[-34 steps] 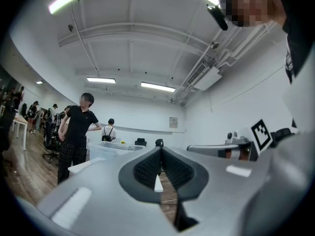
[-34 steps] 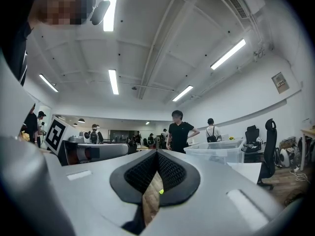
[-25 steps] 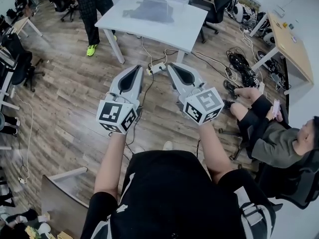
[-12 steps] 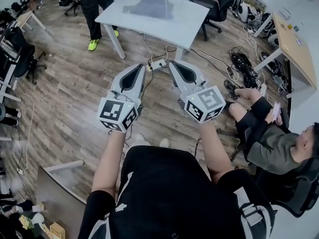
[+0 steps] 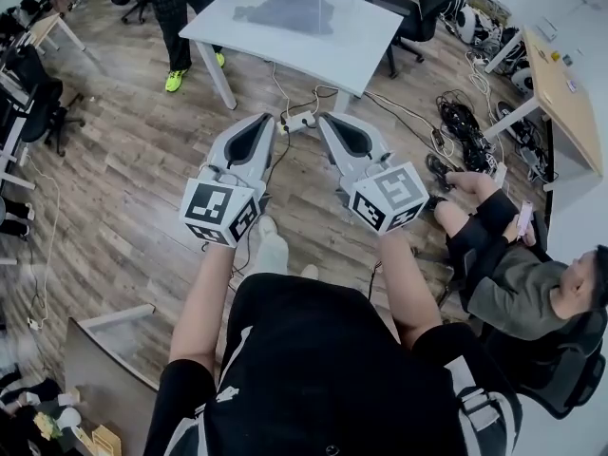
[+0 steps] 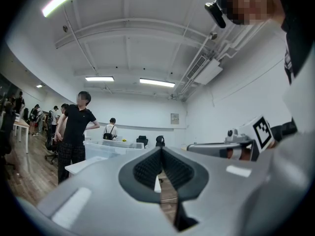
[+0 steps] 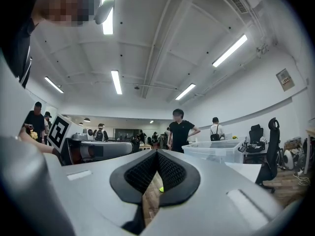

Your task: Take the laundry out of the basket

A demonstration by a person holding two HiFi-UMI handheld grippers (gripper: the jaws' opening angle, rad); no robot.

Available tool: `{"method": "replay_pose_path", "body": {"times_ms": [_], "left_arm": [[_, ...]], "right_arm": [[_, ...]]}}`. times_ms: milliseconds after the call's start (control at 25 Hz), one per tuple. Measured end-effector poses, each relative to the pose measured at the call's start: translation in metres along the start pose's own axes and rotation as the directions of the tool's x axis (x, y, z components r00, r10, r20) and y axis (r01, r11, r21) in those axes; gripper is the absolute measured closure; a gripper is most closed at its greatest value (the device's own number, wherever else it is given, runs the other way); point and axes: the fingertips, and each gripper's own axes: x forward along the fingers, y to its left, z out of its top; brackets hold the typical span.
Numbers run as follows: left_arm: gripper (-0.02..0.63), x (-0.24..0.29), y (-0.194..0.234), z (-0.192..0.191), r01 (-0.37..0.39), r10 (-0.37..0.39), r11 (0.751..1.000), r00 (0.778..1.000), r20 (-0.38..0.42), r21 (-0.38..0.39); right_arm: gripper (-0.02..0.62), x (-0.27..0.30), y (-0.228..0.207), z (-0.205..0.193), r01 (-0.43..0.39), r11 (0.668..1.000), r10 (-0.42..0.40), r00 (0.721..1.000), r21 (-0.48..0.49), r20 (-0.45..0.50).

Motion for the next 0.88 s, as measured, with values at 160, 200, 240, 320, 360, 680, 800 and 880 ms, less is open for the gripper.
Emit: {"method": "replay_pose_path", "body": {"times_ms": [160,200,240,320,360,680,800,880], "left_arm": [[0.598,0.018,0.020,0.004,0.008,-0.008,1.000,1.000,0.010,0.000],[0.598,0.023,0.026,0.005,0.011,-0.011,1.000,1.000,0.012,0.000],[0.598,0.028,0.033,0.006,0.013,-0.013,1.000,1.000,0.014,0.000],[0.598,0.036,0.047,0.008,0.014,-0.014,1.000,1.000,0.018,0.001],[0.598,0.040,0.054,0.009,0.013,-0.013,1.000,1.000,0.020,0.000],[0.598,0.067,0.108,0.006,-0.006,0.006,0.998,1.000,0.010,0.063],[0.598,0.075,0.130,0.008,-0.010,0.010,0.999,1.000,0.011,0.044],[0.598,0.080,0.144,0.010,-0.009,0.009,0.999,1.000,0.013,0.034]], "right_arm": [[0.595,0.022,-0.012,0.004,0.007,1.000,-0.007,1.000,-0.011,0.001],[0.595,0.028,-0.015,0.005,0.010,1.000,-0.010,1.000,-0.013,0.001],[0.595,0.034,-0.018,0.005,0.012,1.000,-0.012,1.000,-0.016,0.000],[0.595,0.049,-0.023,0.006,0.015,1.000,-0.015,1.000,-0.019,-0.001],[0.595,0.056,-0.026,0.006,0.016,1.000,-0.016,1.000,-0.019,-0.001],[0.595,0.115,-0.044,0.004,0.022,1.000,-0.022,1.000,-0.021,-0.011],[0.595,0.133,-0.050,0.004,0.027,1.000,-0.027,1.000,-0.015,-0.016],[0.595,0.145,-0.055,0.005,0.035,0.999,-0.035,0.999,-0.012,-0.015]]}}
